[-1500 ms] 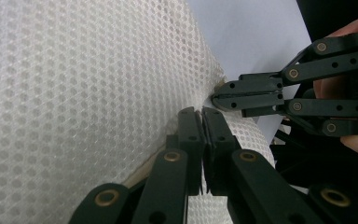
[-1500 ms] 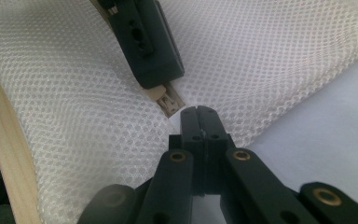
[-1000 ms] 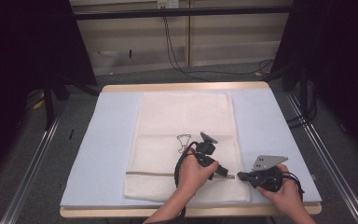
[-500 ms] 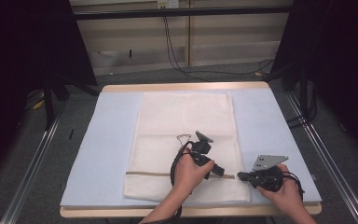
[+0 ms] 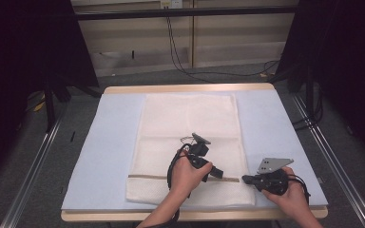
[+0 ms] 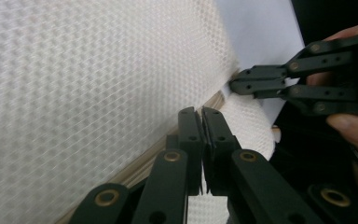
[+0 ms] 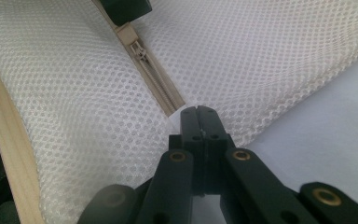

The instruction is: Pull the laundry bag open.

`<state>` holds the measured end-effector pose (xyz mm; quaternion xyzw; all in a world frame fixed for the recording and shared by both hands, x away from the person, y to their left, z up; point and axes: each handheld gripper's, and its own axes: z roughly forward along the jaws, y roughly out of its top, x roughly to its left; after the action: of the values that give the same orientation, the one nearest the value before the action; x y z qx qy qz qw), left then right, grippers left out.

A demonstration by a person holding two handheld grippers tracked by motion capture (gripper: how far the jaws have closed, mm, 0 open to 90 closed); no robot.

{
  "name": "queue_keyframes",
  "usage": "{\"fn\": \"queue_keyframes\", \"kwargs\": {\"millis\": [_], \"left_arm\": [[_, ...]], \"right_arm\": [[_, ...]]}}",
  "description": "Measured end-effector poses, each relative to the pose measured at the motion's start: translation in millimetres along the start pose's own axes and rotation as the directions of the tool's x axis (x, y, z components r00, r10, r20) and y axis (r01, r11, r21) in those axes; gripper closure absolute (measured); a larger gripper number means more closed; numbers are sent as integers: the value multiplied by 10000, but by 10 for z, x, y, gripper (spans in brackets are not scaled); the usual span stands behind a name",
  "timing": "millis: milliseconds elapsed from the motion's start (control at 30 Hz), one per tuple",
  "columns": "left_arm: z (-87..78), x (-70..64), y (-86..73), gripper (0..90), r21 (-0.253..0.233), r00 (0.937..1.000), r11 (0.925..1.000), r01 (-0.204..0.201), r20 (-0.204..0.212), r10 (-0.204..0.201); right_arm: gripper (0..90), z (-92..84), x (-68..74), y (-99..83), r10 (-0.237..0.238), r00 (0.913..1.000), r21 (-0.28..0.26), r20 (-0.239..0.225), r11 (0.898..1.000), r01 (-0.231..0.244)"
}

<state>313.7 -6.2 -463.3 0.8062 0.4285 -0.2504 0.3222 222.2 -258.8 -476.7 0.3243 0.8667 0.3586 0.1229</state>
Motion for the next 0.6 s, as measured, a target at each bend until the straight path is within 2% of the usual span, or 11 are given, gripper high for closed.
{"fn": "queue_keyframes", "kwargs": {"millis": [33,67,100,133,167,233,267,433,467,500,600], "left_arm": [[-2,0,-8,877,-59,9999,9999,163,-22,-163],[-15,10,-13,877,-82,9999,9999,142,-72,-143],[-23,13,-19,877,-161,9995,9993,325,66,-324],[-42,36,-22,877,-41,9998,9998,200,92,-200],[-54,38,-31,877,-129,9996,9995,292,-9,-292],[-88,62,-47,878,-82,9994,9993,352,70,-352],[-112,76,-54,878,-88,9996,9996,284,-45,-284],[-179,135,-91,879,-221,9976,9974,690,107,-687],[-196,150,-96,879,-189,9981,9979,613,19,-613],[-203,153,-103,879,-237,9969,9967,778,151,-775],[-239,172,-124,880,-359,9967,9961,812,85,-810]], "right_arm": [[900,-2,5,1,27,10000,29,35,10000,-27],[900,-2,7,1,-3,10000,25,76,10000,2],[900,-1,7,1,-8,10000,25,77,10000,8],[900,-3,8,1,4,10000,41,96,10000,-4],[900,-3,8,1,-4,10000,41,86,10000,3],[900,1,5,1,-20,10000,15,57,10000,20],[900,-3,7,1,5,10000,44,85,10000,-6],[900,-1,3,3,-25,10000,40,45,10000,25],[900,-1,3,3,-31,10000,46,42,10000,31],[900,-1,2,3,-22,10000,45,34,10000,22],[900,-1,-3,3,-8,10000,39,-23,10000,8]]}}
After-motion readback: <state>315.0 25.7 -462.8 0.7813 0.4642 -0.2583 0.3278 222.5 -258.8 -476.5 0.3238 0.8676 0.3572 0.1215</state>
